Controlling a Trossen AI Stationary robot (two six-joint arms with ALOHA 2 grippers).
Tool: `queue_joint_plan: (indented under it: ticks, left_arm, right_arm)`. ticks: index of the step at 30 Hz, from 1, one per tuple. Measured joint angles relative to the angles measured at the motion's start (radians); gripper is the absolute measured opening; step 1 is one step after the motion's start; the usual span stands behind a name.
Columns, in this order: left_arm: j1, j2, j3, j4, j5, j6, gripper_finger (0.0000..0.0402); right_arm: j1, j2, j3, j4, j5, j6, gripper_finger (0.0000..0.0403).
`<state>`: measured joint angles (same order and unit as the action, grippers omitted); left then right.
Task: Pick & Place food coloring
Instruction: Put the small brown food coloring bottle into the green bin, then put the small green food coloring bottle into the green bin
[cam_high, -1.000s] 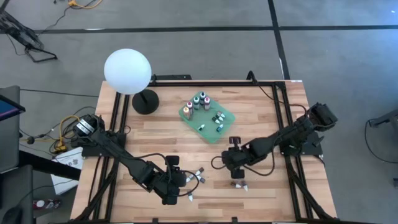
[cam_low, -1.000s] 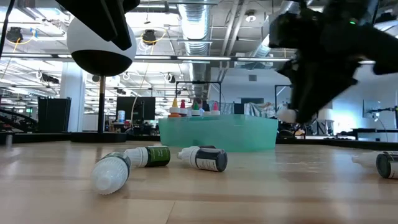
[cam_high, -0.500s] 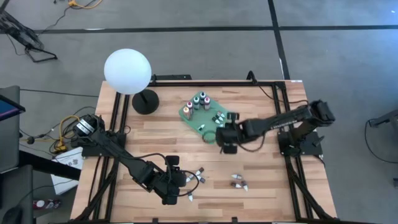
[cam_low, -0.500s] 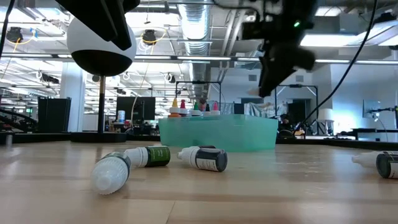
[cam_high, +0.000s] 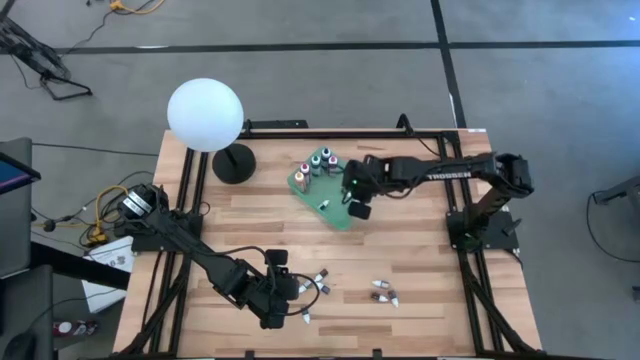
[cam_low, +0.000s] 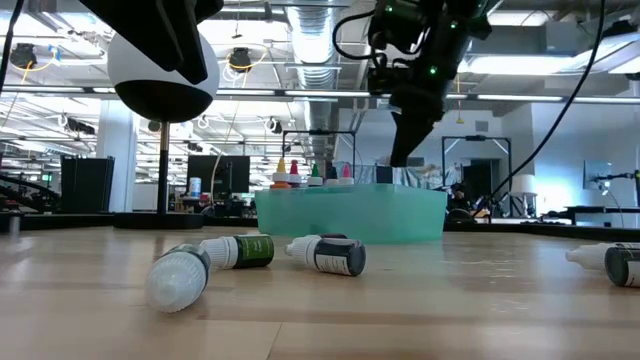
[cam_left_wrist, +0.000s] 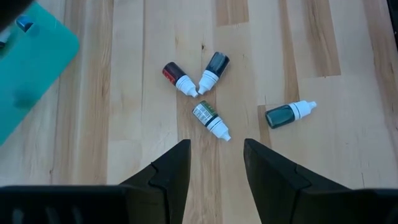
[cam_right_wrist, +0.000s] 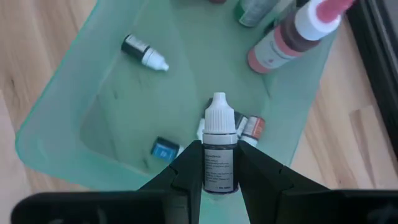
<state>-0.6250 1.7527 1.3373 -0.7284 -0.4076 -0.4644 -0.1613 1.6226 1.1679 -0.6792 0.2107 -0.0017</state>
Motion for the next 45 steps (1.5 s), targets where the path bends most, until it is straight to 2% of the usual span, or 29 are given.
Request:
queue_joint_plan:
  ticks: [11, 19, 31, 37, 45]
  left_arm:
    - [0.0, 0.0, 0.0, 0.0, 0.0, 0.003, 0.0143]
    - [0.0, 0.0, 0.0, 0.0, 0.0, 0.003, 0.0143]
    - [0.0, 0.0, 0.0, 0.0, -0.019, 0.001, 0.0143]
    - [0.0, 0.0, 0.0, 0.003, -0.022, -0.021, 0.0143]
    - [0.003, 0.0, 0.0, 0.091, -0.027, -0.047, 0.0143]
  right_arm:
    - [-0.079, 0.016, 0.0, -0.008, -0.011, 0.151, 0.0082]
    - [-0.083, 0.034, 0.0, -0.008, -0.029, 0.159, 0.0089]
    - [-0.077, 0.027, 0.0, -0.025, -0.029, 0.188, 0.0189]
    - [-0.004, -0.038, -0.001, -0.055, -0.029, 0.195, 0.0207]
    - [0.19, -0.166, -0.001, -0.13, -0.029, 0.243, 0.0189]
